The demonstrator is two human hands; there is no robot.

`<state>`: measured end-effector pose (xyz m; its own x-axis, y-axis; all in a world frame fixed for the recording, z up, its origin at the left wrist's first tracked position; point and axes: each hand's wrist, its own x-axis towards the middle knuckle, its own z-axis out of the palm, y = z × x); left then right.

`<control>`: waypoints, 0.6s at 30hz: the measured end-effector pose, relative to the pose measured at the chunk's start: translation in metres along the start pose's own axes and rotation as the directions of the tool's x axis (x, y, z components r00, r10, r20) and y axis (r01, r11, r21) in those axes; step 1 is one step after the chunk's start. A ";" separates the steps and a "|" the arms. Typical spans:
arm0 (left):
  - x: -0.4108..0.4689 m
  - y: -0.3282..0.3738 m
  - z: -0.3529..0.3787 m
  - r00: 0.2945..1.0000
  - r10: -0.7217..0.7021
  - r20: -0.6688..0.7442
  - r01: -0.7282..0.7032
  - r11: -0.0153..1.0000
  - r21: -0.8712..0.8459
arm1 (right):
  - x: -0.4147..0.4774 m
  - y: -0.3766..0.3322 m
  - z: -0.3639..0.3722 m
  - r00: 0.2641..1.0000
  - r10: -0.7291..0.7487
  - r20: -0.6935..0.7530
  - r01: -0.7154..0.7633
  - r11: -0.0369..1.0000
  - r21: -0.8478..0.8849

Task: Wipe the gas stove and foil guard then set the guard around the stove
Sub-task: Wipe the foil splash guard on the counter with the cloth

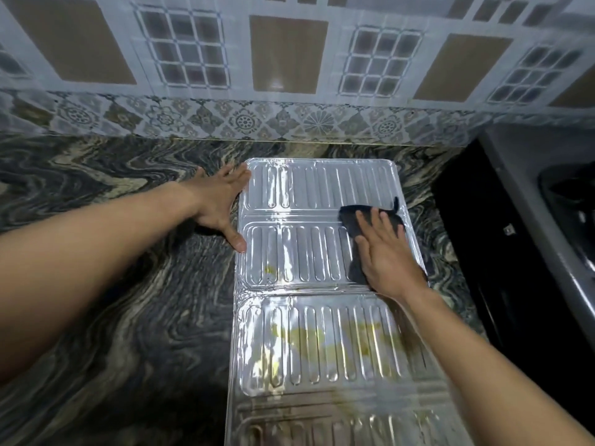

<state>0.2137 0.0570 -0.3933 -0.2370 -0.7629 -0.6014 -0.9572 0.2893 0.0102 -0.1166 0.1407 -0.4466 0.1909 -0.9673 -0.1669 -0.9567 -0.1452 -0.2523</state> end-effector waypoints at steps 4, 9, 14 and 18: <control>-0.013 0.010 0.005 0.994 0.055 -0.096 -0.051 0.998 0.043 | 0.000 -0.001 -0.002 0.997 0.066 -0.049 -0.063 0.996 0.066; -0.057 0.028 0.035 0.994 0.102 -0.046 -0.104 0.994 -0.023 | -0.002 -0.002 -0.003 0.994 0.097 -0.051 -0.097 0.995 0.009; -0.061 0.033 0.059 0.999 0.044 -0.009 -0.044 0.999 0.016 | -0.002 -0.008 0.002 0.974 0.202 -0.104 -0.206 0.978 -0.030; -0.061 0.032 0.065 0.999 0.026 -0.040 -0.029 0.998 -0.064 | 0.003 -0.023 0.004 0.950 0.277 -0.146 -0.278 0.960 0.009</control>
<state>0.2080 0.1506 -0.4082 -0.2687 -0.7774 -0.5688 -0.9586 0.2735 0.0790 -0.0930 0.1425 -0.4450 -0.1156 -0.9893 -0.0889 -0.9699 0.1317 -0.2047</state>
